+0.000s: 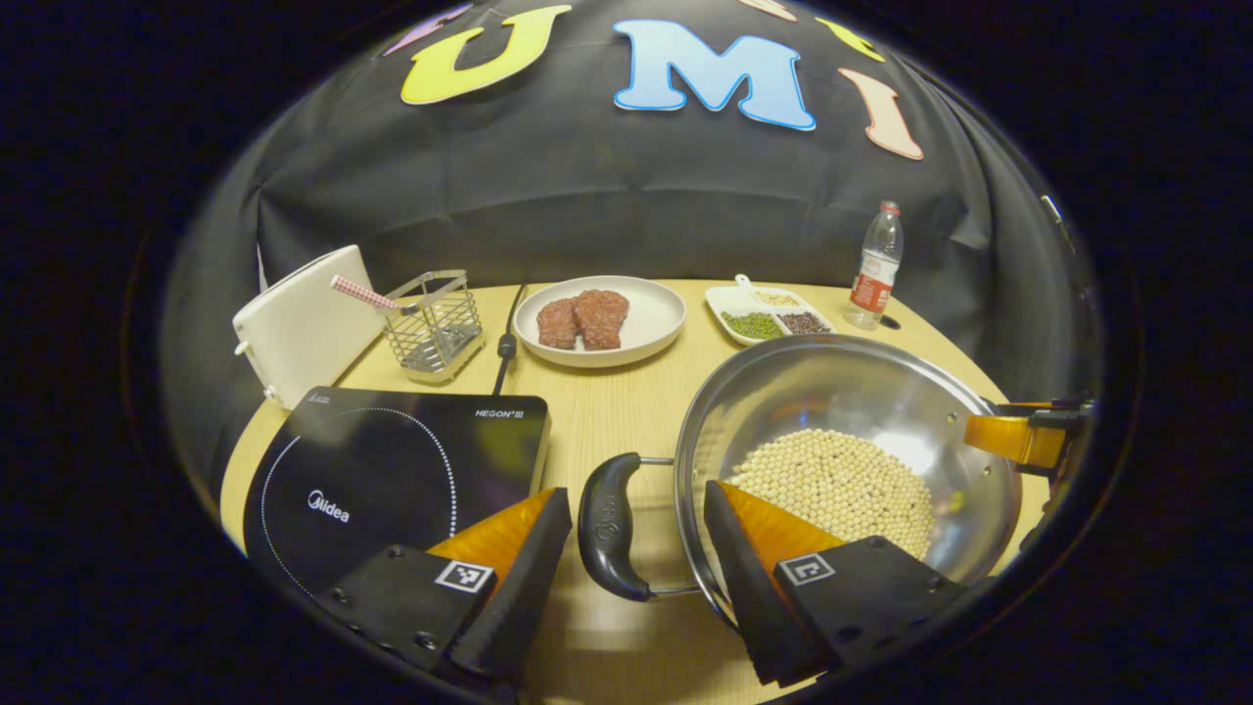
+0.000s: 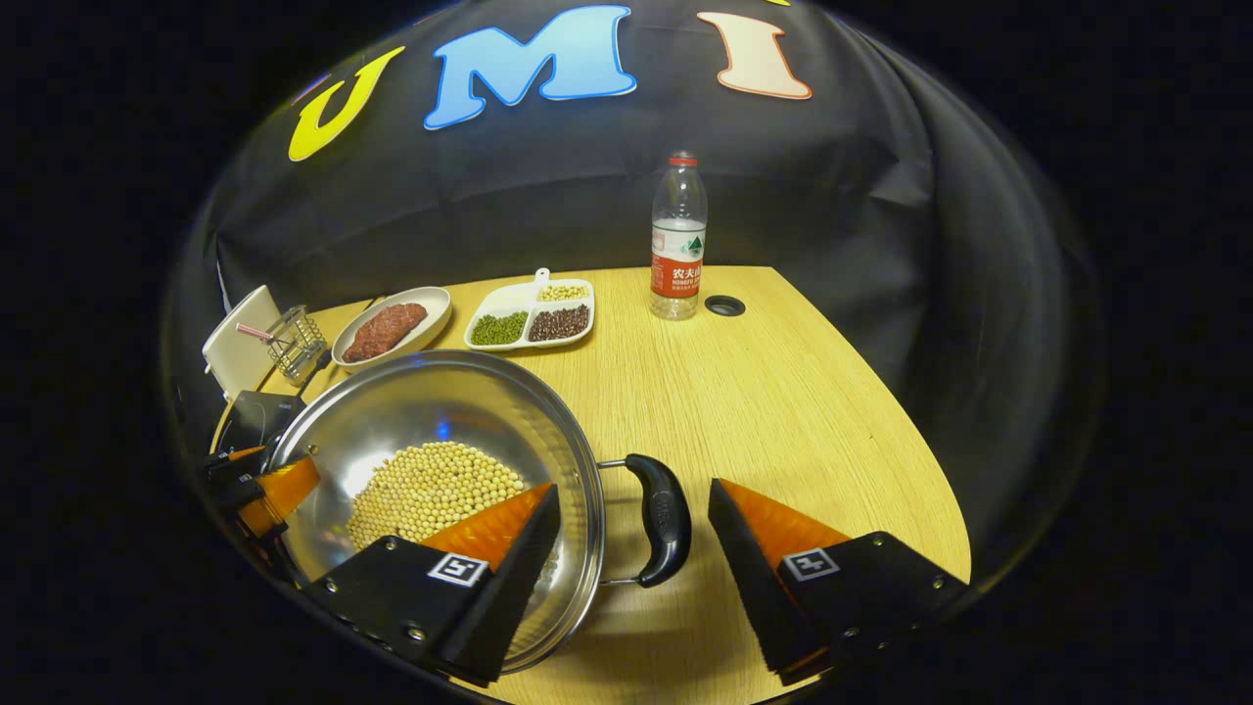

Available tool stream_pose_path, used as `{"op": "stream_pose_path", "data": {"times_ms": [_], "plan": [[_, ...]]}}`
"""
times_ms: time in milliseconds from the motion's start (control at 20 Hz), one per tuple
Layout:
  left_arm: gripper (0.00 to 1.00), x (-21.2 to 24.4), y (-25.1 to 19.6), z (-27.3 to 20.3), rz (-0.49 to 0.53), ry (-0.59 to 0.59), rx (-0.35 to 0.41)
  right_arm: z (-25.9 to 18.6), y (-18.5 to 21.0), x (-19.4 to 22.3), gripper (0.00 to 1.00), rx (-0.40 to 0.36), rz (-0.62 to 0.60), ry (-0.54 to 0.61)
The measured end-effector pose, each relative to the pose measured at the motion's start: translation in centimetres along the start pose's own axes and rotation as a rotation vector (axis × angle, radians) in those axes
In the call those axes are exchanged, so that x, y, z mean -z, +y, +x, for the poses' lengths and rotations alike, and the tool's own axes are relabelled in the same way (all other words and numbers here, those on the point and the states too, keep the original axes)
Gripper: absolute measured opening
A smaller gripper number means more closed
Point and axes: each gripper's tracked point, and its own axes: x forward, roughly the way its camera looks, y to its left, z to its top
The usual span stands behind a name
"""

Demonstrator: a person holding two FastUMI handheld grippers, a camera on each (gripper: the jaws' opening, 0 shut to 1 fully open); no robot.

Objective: First push the handle of the pot to place it horizontally, then grasp the pot with both hands and set it on the induction cooktop.

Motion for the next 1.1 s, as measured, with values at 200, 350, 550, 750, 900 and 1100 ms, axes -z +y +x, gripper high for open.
{"op": "stream_pose_path", "data": {"times_ms": [200, 350, 550, 750, 900, 1100], "plan": [[0.83, -0.2, -0.6, 0.1, -0.009, -0.008, 0.002, 0.2, 0.0, 0.2, 0.72, 0.000, -0.008, 0.004], [0.71, -0.4, -0.3, 0.1, 0.014, 0.000, -0.021, 0.2, 0.1, 0.2, 0.63, -0.013, -0.027, 0.004], [0.71, -0.3, -0.5, 1.0, 0.024, 0.010, -0.018, 0.0, 0.0, 0.3, 0.54, -0.021, -0.032, 0.004], [0.64, -0.4, -0.4, 0.4, 0.020, 0.006, -0.023, -0.4, 0.1, 0.3, 0.48, -0.011, -0.059, 0.011], [0.68, -0.8, -0.4, -1.1, 0.018, -0.019, -0.031, -1.4, 0.0, -0.3, 0.48, -0.016, -0.066, -0.008], [0.68, -1.2, -0.2, -3.5, 0.012, -0.037, -0.044, -3.5, 0.2, -0.4, 0.48, -0.023, -0.065, -0.025]]}}
